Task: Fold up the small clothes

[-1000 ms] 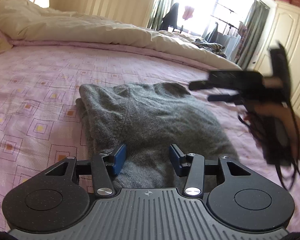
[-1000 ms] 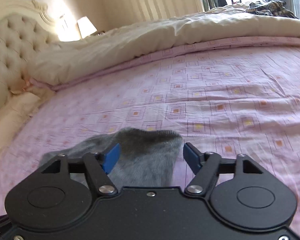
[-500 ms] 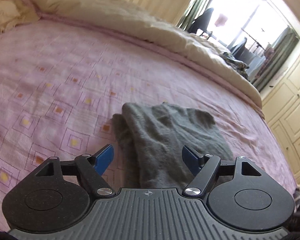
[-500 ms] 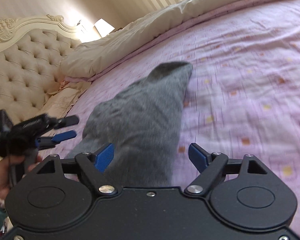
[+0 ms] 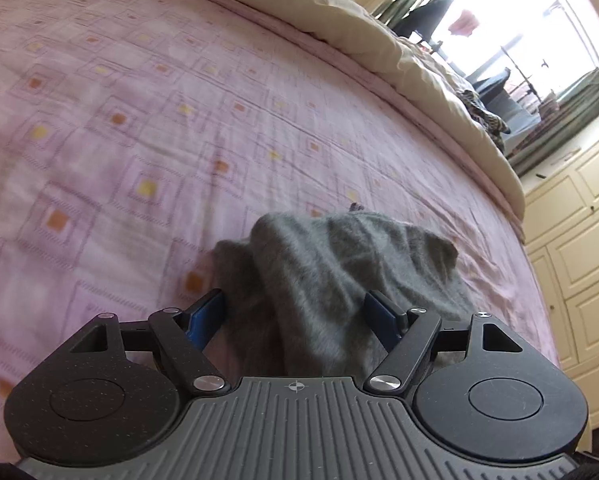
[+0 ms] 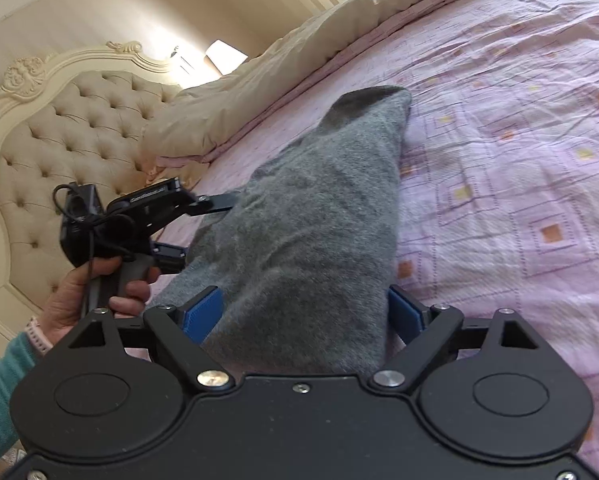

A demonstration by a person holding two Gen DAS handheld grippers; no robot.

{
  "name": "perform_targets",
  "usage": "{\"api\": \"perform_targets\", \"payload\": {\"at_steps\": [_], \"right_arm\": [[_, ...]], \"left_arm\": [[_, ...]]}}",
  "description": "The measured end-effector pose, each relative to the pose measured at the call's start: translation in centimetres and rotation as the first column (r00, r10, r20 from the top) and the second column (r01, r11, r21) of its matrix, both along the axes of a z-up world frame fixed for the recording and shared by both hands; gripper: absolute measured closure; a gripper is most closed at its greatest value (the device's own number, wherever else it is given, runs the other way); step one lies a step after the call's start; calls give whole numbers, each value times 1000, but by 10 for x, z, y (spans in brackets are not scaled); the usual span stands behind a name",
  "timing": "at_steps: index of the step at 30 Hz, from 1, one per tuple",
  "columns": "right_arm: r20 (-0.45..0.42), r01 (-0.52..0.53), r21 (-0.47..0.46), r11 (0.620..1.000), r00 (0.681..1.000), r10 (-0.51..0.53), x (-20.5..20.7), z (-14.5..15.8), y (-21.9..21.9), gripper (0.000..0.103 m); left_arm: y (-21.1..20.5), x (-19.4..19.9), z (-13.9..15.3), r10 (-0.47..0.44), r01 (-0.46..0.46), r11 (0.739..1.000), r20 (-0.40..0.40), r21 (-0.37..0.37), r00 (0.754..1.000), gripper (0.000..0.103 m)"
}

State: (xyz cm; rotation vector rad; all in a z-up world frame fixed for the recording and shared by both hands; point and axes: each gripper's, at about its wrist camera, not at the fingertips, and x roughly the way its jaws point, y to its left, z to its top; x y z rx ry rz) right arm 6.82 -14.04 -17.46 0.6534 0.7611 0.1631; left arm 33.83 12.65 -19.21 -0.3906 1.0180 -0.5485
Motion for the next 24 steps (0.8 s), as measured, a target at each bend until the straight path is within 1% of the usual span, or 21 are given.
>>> {"api": "perform_targets", "payload": {"at_steps": [1, 3, 5, 7, 8, 9, 10, 12, 14, 16, 19, 24], "right_arm": [[7, 0, 7, 1000, 1000, 0, 2, -1, 1, 10], [21, 0, 13, 1000, 1000, -1, 7, -3, 3, 8], [30, 1, 10, 1000, 1000, -1, 11, -4, 6, 8], [35, 4, 18, 1000, 999, -5, 16, -5, 6, 9], [36, 8, 24, 1000, 999, -9, 18, -6, 6, 10], [34, 16, 31, 999, 999, -17, 18, -7, 5, 21], [20, 26, 41, 999, 999, -27, 20, -9, 4, 42], [-25, 56, 66, 996, 998, -55, 21, -16, 1, 64], [-32, 85, 98, 992, 996, -82, 17, -18, -1, 67], [-45, 104, 101, 989, 994, -100, 14, -15, 1, 70], [-47, 116, 91, 989, 993, -112, 4, -5, 5, 73], [-57, 119, 51, 992, 992, -116, -26, 13, 15, 73]], "left_arm": [[-3, 3, -1, -6, 6, 1000, 1, -12, 1000, 28], [-8, 9, -3, -17, 17, 999, 4, -32, 1000, 28], [-12, 12, -3, -33, 34, 998, 15, -60, 999, 29], [-14, 12, -5, -39, 41, 995, 21, -86, 999, 32], [-14, 11, -6, -40, 42, 994, 24, -97, 999, 47], [-15, 10, -8, -42, 43, 994, 17, -101, 999, 68], [-17, 11, -10, -39, 39, 995, 1, -96, 999, 73], [-16, 8, -11, -22, 22, 994, 1, -110, 1000, 77], [-15, 2, -7, -10, 11, 994, 17, -105, 1000, 79], [-16, -4, 1, -7, 11, 996, 41, -91, 999, 80], [-17, -15, 15, -17, 23, 995, 62, -92, 998, 81], [-20, -44, 30, -58, 64, 996, 78, -66, 995, 85]]}}
